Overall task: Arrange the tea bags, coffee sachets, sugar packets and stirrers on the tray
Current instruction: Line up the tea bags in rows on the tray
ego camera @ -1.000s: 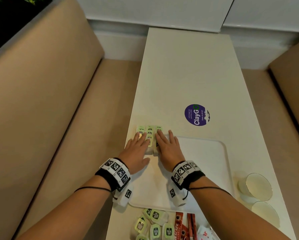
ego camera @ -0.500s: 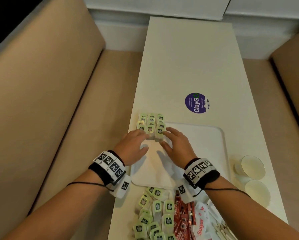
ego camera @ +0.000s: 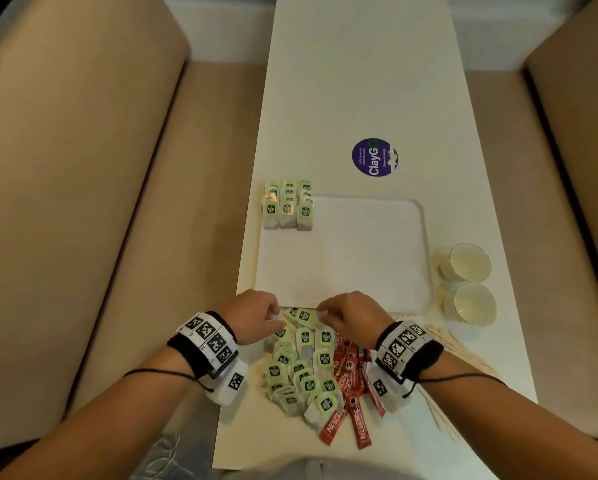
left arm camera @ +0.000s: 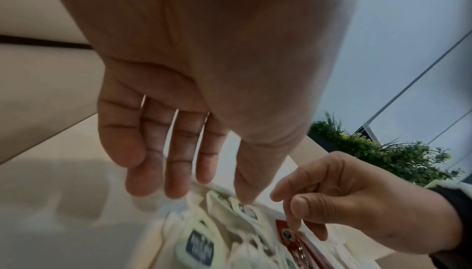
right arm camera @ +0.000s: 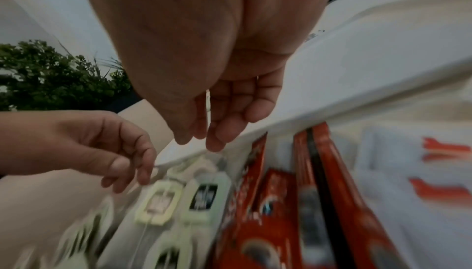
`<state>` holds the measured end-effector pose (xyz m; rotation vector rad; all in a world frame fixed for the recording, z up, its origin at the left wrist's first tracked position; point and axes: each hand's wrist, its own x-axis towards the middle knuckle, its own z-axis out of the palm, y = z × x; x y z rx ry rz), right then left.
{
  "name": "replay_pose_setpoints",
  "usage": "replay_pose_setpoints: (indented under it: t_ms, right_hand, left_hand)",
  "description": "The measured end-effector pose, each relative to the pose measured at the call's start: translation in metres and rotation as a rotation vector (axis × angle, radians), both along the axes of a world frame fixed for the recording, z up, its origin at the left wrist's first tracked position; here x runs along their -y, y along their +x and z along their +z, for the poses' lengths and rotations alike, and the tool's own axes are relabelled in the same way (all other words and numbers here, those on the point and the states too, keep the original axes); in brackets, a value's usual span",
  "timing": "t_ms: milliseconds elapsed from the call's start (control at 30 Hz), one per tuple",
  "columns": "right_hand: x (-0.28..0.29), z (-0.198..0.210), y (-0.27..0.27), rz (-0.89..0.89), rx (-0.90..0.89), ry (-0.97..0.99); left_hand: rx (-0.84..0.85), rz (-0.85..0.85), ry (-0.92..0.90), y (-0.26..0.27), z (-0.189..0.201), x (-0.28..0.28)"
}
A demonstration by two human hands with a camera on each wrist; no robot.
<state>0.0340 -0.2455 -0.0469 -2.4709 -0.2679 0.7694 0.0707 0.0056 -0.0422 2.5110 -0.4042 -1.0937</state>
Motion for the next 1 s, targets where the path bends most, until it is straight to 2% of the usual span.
replay_pose_setpoints:
  t_ms: [200,367,667,867,1000]
  right_hand:
    - [-0.008,-0.009,-0.015,0.079,0.033,-0.054]
    - [-0.016,-0.015,-0.02,0.158,0.041,-0.08]
    - [-0.022,-0.008,-0.027,0.241,0.042,-0.053]
    - [-0.021,-0.007,-0.031,0.224,0.038,-0.022]
    - [-0.021,-0.006,-0.029,0.078,0.068,0.007]
  left_hand:
    - [-0.071,0.146,-0.028,-0.008,-0.006,0.006]
    - [-0.121,0.155,-0.054,-0.008,-0.007,0.012]
    - [-0.1,0.31,-0.087,-0.015,-0.016,0.016]
    - [-0.072,0.28,-0.126,-0.017,-0.015,0.022]
    - [-0.049,0.292,-0.192,-0.017,-0.013,0.021]
